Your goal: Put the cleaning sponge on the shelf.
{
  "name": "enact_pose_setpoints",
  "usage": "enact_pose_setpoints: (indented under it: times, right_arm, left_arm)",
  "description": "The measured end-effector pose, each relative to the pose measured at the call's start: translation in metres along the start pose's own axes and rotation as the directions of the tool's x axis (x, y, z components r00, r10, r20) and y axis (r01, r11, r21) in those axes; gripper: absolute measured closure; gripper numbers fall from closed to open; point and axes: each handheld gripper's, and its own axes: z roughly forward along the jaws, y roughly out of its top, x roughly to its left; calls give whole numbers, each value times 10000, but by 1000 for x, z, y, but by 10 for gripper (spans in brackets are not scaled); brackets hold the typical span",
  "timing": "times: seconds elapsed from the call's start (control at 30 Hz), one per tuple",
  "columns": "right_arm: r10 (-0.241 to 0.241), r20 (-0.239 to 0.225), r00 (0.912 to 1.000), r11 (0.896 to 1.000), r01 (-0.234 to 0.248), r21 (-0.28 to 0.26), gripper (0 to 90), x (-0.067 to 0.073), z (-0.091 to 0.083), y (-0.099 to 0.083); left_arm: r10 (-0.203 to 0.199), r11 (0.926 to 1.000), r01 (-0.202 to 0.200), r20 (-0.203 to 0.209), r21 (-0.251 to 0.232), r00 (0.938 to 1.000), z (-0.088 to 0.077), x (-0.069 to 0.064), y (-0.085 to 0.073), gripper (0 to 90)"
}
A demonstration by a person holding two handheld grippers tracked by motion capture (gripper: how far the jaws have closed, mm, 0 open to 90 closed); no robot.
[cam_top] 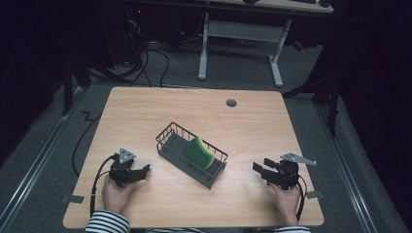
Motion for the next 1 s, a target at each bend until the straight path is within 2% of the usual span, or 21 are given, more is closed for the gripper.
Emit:
enact_pose_setpoints:
  times: [0.1,0.37,0.57,0.7,1.0]
  right_arm:
    - [14,20,10000,10000,-15,81,375,2,4,-3]
    - [-365,343,9987,9985,351,414,375,8,18,-11]
    - [-1027,1033,9893,9929,956,710,374,14,26,-11]
    - [-1248,1219,9847,9899,1153,825,373,16,31,-12]
    - [-1340,1467,9801,9877,1202,996,368,15,38,-10]
  left_arm:
    - [-22,10000,22,1,-17,10000,0,0,0,268]
    - [-23,10000,23,-6,-17,10000,0,0,0,268]
    - [-15,10000,15,11,6,10000,0,0,0,268]
    - [-29,10000,29,21,-7,10000,0,0,0,268]
    - [-15,10000,15,11,-2,10000,0,0,0,268]
